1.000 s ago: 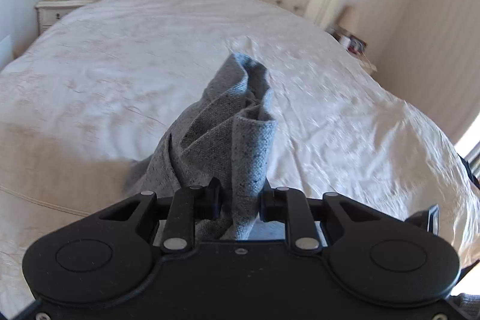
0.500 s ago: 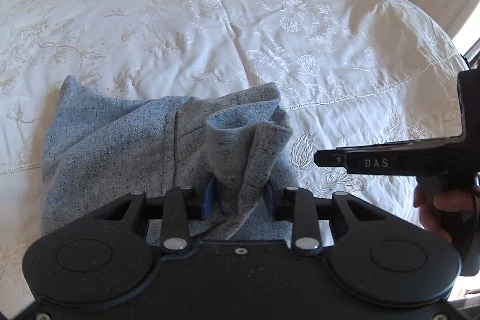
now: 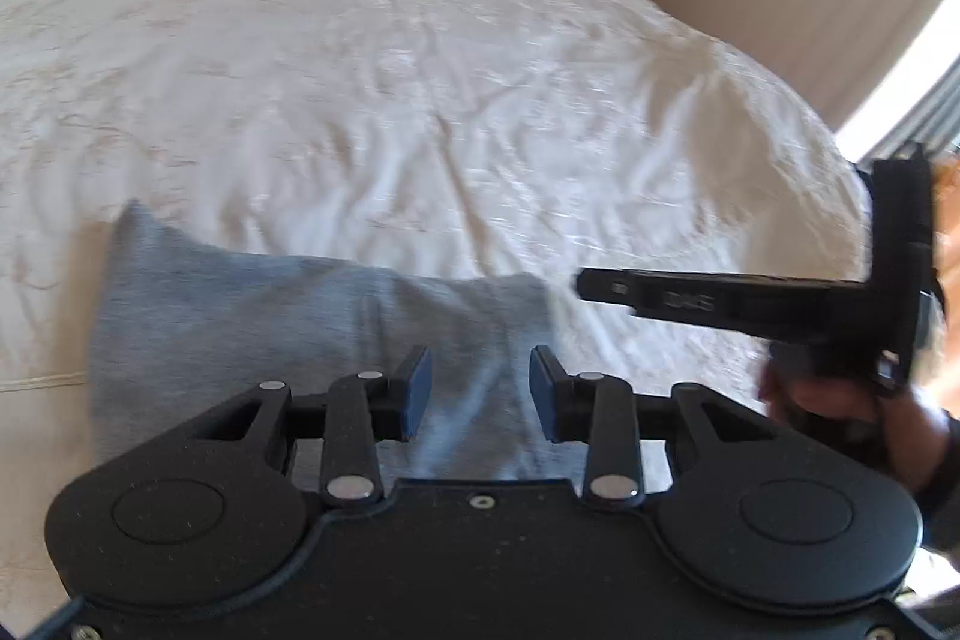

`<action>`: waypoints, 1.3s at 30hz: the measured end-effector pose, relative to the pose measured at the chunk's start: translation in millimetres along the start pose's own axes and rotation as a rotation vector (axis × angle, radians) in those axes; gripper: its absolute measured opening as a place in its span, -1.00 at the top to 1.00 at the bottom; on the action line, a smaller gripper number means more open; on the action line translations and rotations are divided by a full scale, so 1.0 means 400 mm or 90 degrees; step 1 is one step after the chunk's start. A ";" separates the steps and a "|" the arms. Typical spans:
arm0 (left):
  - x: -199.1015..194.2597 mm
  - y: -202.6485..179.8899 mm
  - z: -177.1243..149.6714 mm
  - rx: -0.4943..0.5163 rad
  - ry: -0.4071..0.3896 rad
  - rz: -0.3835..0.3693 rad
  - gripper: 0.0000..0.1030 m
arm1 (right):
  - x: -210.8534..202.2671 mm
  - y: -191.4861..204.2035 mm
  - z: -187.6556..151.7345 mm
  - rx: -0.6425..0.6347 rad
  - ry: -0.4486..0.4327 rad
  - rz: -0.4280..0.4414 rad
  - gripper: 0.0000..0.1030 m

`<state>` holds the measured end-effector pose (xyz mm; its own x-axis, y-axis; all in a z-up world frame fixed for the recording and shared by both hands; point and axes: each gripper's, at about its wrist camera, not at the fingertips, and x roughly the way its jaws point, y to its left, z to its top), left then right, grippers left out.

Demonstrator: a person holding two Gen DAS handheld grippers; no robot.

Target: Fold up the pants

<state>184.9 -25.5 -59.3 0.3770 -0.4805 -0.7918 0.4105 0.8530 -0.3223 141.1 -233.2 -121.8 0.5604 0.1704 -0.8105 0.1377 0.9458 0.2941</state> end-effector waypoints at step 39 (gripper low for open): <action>0.173 0.384 0.170 -0.140 0.101 0.175 0.32 | 0.045 0.184 -0.229 -0.237 0.058 -0.050 0.29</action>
<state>330.6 58.6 -128.5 0.3081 -0.2050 -0.9290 0.1176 0.9772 -0.1766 86.7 -135.3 -161.2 0.4822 0.1022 -0.8701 -0.1387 0.9896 0.0393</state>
